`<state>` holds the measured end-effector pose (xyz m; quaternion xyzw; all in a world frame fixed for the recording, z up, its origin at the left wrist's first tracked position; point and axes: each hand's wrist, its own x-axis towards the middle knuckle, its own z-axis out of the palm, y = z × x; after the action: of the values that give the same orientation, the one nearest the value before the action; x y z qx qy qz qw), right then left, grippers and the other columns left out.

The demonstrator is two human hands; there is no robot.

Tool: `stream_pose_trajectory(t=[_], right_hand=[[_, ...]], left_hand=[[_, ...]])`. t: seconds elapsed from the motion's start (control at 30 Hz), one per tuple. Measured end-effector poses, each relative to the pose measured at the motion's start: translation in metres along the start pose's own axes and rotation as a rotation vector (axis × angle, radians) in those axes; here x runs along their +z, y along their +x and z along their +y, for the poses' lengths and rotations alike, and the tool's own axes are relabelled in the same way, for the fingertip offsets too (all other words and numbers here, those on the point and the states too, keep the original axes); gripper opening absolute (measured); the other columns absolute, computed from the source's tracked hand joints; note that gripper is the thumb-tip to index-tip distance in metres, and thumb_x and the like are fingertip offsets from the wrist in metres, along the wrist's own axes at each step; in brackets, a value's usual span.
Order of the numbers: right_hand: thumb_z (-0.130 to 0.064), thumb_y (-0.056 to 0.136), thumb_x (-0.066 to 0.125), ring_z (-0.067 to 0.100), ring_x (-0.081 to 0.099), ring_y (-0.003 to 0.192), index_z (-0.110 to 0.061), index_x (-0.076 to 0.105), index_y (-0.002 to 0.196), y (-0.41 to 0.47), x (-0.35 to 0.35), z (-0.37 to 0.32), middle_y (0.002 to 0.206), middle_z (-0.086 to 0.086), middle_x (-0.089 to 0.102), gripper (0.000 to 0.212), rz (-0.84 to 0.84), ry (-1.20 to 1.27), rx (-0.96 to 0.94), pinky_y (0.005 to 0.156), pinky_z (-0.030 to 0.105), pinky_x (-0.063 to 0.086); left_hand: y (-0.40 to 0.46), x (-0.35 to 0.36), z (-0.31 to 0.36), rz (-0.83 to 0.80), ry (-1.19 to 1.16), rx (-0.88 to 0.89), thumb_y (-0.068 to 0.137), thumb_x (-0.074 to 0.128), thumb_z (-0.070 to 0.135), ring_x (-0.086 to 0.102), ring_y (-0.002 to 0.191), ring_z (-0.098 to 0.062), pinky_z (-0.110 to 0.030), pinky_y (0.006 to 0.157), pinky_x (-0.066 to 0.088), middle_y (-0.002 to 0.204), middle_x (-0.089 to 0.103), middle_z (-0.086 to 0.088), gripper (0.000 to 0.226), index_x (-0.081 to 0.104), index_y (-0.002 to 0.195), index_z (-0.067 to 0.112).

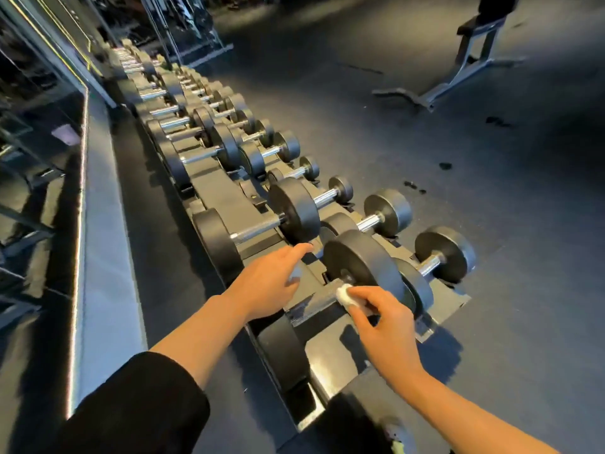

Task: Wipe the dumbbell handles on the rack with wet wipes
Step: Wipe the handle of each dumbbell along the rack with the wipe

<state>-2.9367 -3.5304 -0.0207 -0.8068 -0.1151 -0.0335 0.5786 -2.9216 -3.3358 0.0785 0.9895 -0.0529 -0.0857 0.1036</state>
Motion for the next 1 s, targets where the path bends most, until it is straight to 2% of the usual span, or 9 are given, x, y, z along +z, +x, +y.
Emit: stream_pose_trajectory(t=[0.13,0.3,0.43,0.53,0.63,0.73,0.83,0.9,1.0], right_hand=[[-0.010,0.084,0.068,-0.014,0.052,0.095,-0.021,0.068,0.106,-0.015,0.016,0.008,0.097,-0.014,0.062,0.025,0.075,-0.033,0.082,0.079,-0.002,0.036],[-0.009,0.084,0.068,-0.012,0.052,0.085,-0.021,0.069,0.104,-0.017,0.024,0.014,0.094,-0.012,0.064,0.023,0.155,-0.099,0.179,0.073,-0.001,0.037],[-0.011,0.086,0.066,-0.006,0.051,0.083,-0.019,0.067,0.109,-0.012,0.038,0.012,0.100,-0.011,0.063,0.024,0.214,-0.101,0.273,0.072,0.000,0.035],[-0.010,0.088,0.063,-0.001,0.051,0.090,-0.017,0.066,0.112,-0.008,0.050,0.006,0.103,-0.009,0.062,0.025,0.277,-0.075,0.340,0.073,0.002,0.035],[-0.009,0.088,0.062,0.002,0.053,0.091,-0.018,0.066,0.109,-0.004,0.064,0.002,0.102,-0.006,0.063,0.023,0.343,-0.012,0.402,0.071,0.002,0.038],[-0.010,0.088,0.062,0.007,0.058,0.091,-0.020,0.065,0.106,-0.002,0.074,0.004,0.099,-0.006,0.064,0.021,0.377,0.023,0.427,0.071,0.008,0.043],[-0.011,0.088,0.062,0.005,0.061,0.089,-0.020,0.064,0.106,-0.006,0.077,0.002,0.096,-0.006,0.065,0.021,0.389,0.076,0.437,0.075,0.014,0.048],[-0.011,0.087,0.064,0.003,0.061,0.087,-0.020,0.064,0.105,-0.010,0.081,-0.002,0.093,-0.007,0.065,0.020,0.395,0.111,0.430,0.074,0.014,0.049],[-0.010,0.085,0.066,0.002,0.062,0.085,-0.023,0.065,0.098,-0.015,0.086,-0.009,0.090,-0.010,0.066,0.019,0.403,0.170,0.405,0.069,0.012,0.050]], left_hand=[[0.015,0.000,-0.004,-0.092,0.037,0.095,0.096,0.050,0.021,0.046,0.125,-0.014,-0.025,0.097,0.039,0.143,0.043,0.008,0.057,0.025,0.144,0.040],[0.030,0.009,-0.016,-0.293,-0.043,0.144,0.095,0.051,0.020,0.038,0.132,-0.011,-0.025,0.102,0.031,0.146,0.040,0.011,0.060,0.026,0.143,0.047],[0.036,0.009,-0.029,-0.311,-0.170,0.155,0.095,0.051,0.017,0.034,0.134,-0.009,-0.028,0.107,0.028,0.149,0.035,0.011,0.057,0.031,0.141,0.046],[0.030,0.011,-0.031,-0.290,-0.327,0.153,0.096,0.049,0.016,0.046,0.114,-0.006,-0.015,0.092,0.032,0.139,0.048,0.003,0.050,0.039,0.136,0.043],[0.033,0.014,-0.032,-0.279,-0.358,0.171,0.095,0.049,0.015,0.044,0.114,-0.002,-0.007,0.084,0.028,0.137,0.048,0.005,0.046,0.042,0.135,0.040],[0.038,0.015,-0.031,-0.294,-0.374,0.180,0.094,0.049,0.013,0.042,0.117,-0.003,-0.014,0.088,0.030,0.139,0.044,0.007,0.047,0.043,0.135,0.036],[0.037,0.016,-0.031,-0.265,-0.419,0.160,0.093,0.050,0.013,0.048,0.114,-0.010,-0.020,0.088,0.036,0.130,0.049,0.005,0.046,0.045,0.133,0.036],[0.037,0.017,-0.032,-0.232,-0.424,0.160,0.093,0.050,0.013,0.049,0.114,-0.014,-0.029,0.094,0.040,0.125,0.050,0.005,0.045,0.046,0.131,0.036],[0.035,0.018,-0.034,-0.200,-0.417,0.170,0.093,0.051,0.012,0.046,0.120,-0.016,-0.039,0.104,0.038,0.133,0.048,0.003,0.044,0.047,0.131,0.033]])
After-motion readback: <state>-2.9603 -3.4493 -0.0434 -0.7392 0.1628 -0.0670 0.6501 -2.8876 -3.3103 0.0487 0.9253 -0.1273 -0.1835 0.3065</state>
